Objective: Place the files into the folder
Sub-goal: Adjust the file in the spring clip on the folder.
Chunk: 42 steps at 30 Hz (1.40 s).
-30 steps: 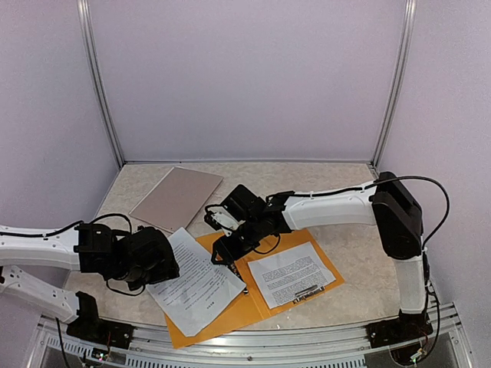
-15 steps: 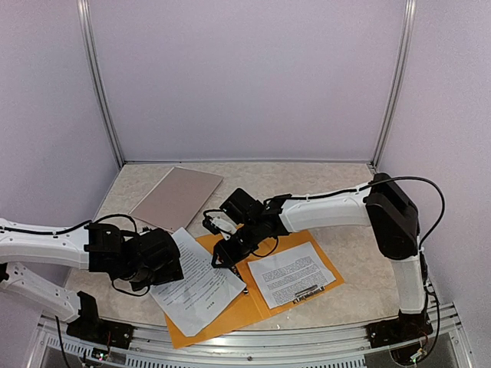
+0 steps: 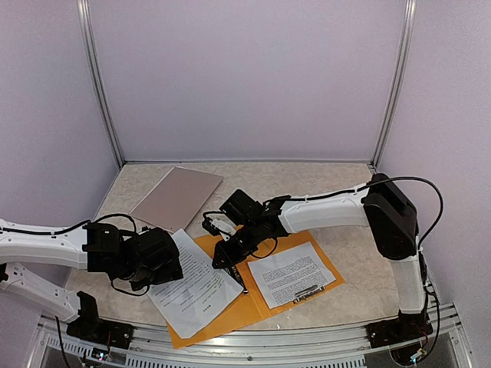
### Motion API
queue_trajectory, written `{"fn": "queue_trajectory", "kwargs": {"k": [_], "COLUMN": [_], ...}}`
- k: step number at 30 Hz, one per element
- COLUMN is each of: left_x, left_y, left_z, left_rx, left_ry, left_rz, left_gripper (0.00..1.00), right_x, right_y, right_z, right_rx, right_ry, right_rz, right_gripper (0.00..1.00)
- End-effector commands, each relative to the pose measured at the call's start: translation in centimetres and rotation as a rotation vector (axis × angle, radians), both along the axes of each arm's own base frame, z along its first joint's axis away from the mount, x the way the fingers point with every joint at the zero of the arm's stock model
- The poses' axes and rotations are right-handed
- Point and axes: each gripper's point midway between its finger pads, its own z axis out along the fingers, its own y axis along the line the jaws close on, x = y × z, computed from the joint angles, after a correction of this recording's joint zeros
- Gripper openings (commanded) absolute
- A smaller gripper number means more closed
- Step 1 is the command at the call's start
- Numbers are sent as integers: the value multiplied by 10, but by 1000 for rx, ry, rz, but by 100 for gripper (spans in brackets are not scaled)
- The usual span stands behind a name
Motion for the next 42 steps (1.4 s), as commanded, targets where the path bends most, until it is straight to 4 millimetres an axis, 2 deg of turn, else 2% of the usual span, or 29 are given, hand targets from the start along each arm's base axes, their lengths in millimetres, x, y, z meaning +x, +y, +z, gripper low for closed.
{"fn": "queue_trajectory", "kwargs": {"k": [1,3,4,13,20,24,37,42], "left_x": [0,-1,-1,-4,-4,-4,1,1], "left_y": [1,1,1,-2,-3,-3,-10,-11], "left_z": [3,1,0,-4,-7,-9,-9,-13], "left_rx": [0,0,0,9,20,24,17,28], "left_ry": [-14,-9,-5,16,23,28,35,52], "left_rz": [-5,-8,-9,-27,-36,-28,-48,-48], "left_gripper": [94,94,94,94,94,95,96,96], "right_x": [-6,-6,-7,-13,-25,-26,-23,-25], "right_y": [-3,-4,-5,-23,-21,-25,-63,-65], "right_z": [-18,-15,-14,-1,17,18,21,18], "right_rx": [-30,-18,-13,7,59,40,34,23], "right_ry": [32,29,31,12,-28,-50,-79,-77], "right_rz": [-8,-22,-30,-102,-86,-107,-324,-345], "right_gripper": [10,1,0,0,0,0,0,0]}}
